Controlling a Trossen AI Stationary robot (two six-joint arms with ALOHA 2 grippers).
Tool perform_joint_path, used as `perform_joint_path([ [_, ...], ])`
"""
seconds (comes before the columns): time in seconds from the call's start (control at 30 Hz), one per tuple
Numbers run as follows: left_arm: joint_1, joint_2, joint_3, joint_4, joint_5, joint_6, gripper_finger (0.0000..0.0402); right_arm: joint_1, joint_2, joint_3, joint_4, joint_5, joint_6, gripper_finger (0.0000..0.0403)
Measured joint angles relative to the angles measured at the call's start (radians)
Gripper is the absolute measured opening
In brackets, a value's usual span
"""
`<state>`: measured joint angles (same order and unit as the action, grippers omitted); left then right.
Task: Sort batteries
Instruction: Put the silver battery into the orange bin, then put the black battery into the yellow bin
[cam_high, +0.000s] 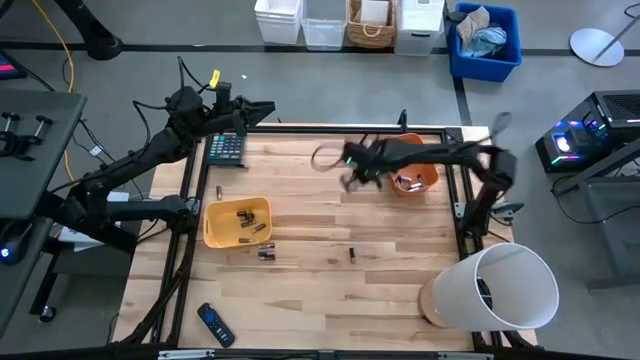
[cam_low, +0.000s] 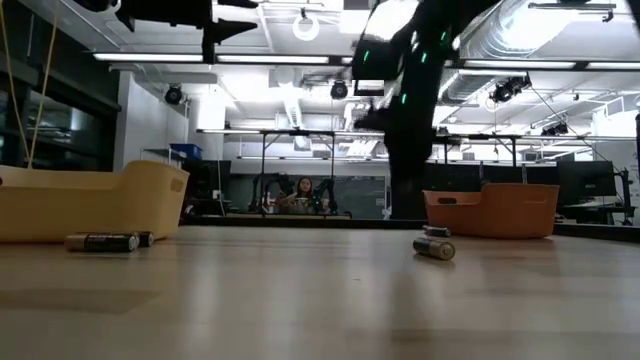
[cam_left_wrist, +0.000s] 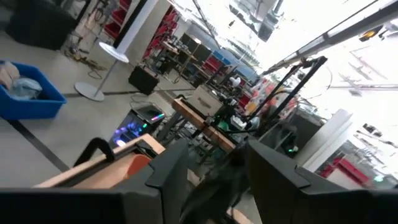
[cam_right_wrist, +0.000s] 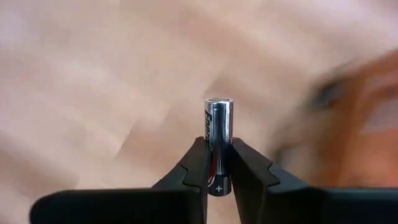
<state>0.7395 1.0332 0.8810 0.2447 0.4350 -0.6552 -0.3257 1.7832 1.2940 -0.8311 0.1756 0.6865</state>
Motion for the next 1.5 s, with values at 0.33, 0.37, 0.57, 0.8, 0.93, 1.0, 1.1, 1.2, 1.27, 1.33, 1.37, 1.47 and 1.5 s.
perform_joint_path([
  [0.33,0.009,0.0,0.0,-0.009,0.0,0.042,0.0147,-0.234,-0.183,-0.079,-0.263,0.23,0.074,0.0035],
  [0.37,0.009,0.0,0.0,-0.012,0.0,0.043,0.0147,-0.254,-0.183,-0.093,-0.251,0.213,0.069,0.0035],
  [0.57,0.009,0.0,0.0,-0.012,0.0,0.05,0.0147,-0.292,-0.17,-0.181,-0.176,0.163,0.029,0.0124],
  [0.8,0.009,0.0,0.0,-0.011,0.0,0.05,0.0147,-0.252,-0.212,-0.147,-0.15,0.036,-0.058,0.0206],
  [0.93,0.009,0.0,0.0,-0.013,0.0,0.047,0.0147,-0.13,-0.266,-0.127,-0.107,-0.164,-0.025,0.021],
  [1.0,0.009,0.0,0.0,-0.015,0.0,0.047,0.0147,-0.025,-0.269,-0.121,-0.138,-0.241,0.038,0.021],
  [1.1,0.009,0.0,0.0,-0.015,0.0,0.046,0.0147,0.158,-0.233,-0.125,-0.181,-0.283,0.174,0.0208],
  [1.2,0.009,0.0,0.0,-0.015,0.0,0.033,0.0147,0.321,-0.167,-0.126,-0.125,-0.312,0.301,0.0208],
  [1.27,0.009,0.0,0.0,-0.015,0.0,0.029,0.0147,0.398,-0.118,-0.126,-0.068,-0.33,0.388,0.0208],
  [1.33,0.009,0.0,0.0,-0.015,0.0,0.028,0.0147,0.446,-0.06,-0.126,-0.016,-0.353,0.476,0.0208],
  [1.37,0.009,0.0,0.0,-0.015,0.0,0.025,0.0147,0.462,-0.035,-0.127,0.013,-0.367,0.518,0.0208],
  [1.47,0.009,0.0,0.0,-0.015,0.0,-0.002,0.0147,0.504,0.033,-0.103,0.087,-0.376,0.629,0.0208],
  [1.5,0.009,0.0,0.0,-0.015,0.0,-0.011,0.0147,0.515,0.053,-0.086,0.108,-0.37,0.656,0.0208],
])
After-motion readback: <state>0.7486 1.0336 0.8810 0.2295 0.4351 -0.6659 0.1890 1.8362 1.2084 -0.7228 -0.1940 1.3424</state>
